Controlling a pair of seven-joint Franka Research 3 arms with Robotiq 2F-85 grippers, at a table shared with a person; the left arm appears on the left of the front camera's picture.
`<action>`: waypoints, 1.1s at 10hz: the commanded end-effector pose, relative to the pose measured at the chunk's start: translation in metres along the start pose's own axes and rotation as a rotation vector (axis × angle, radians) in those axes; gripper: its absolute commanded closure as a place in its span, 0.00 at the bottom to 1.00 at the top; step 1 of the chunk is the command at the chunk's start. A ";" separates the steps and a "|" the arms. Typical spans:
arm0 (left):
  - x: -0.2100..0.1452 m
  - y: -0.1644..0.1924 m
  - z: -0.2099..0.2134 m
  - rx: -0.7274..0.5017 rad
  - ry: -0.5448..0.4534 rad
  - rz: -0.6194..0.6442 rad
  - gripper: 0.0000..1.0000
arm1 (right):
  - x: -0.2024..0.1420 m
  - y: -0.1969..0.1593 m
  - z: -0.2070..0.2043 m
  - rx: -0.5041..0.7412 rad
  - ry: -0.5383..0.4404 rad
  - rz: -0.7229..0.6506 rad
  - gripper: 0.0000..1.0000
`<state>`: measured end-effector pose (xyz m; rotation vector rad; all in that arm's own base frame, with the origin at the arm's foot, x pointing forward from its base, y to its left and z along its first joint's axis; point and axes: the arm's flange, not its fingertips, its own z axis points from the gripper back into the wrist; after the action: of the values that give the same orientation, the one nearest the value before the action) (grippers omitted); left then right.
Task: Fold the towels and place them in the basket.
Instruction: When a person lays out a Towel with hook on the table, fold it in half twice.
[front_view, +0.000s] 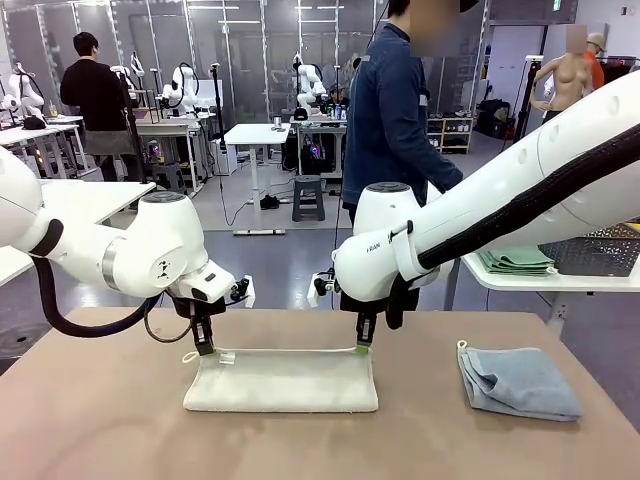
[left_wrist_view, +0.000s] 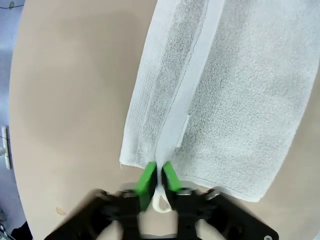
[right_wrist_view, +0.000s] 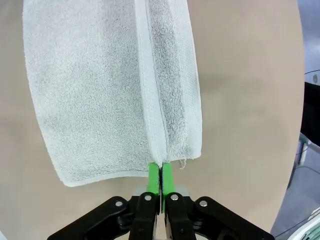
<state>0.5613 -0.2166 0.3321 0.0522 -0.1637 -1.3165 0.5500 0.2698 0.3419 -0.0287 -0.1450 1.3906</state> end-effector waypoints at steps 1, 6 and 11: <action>0.000 0.005 0.000 -0.010 -0.010 -0.023 0.49 | 0.000 -0.003 -0.002 -0.022 0.022 -0.014 0.64; -0.006 -0.003 0.020 0.007 -0.043 -0.058 0.00 | -0.006 0.004 0.014 -0.050 0.020 -0.010 0.00; 0.000 -0.004 0.033 0.023 -0.050 -0.049 0.00 | -0.009 0.007 0.018 -0.045 0.060 -0.046 0.00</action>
<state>0.5483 -0.2137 0.3672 0.0244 -0.2294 -1.3681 0.5452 0.2638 0.3605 -0.0670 -0.1594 1.3831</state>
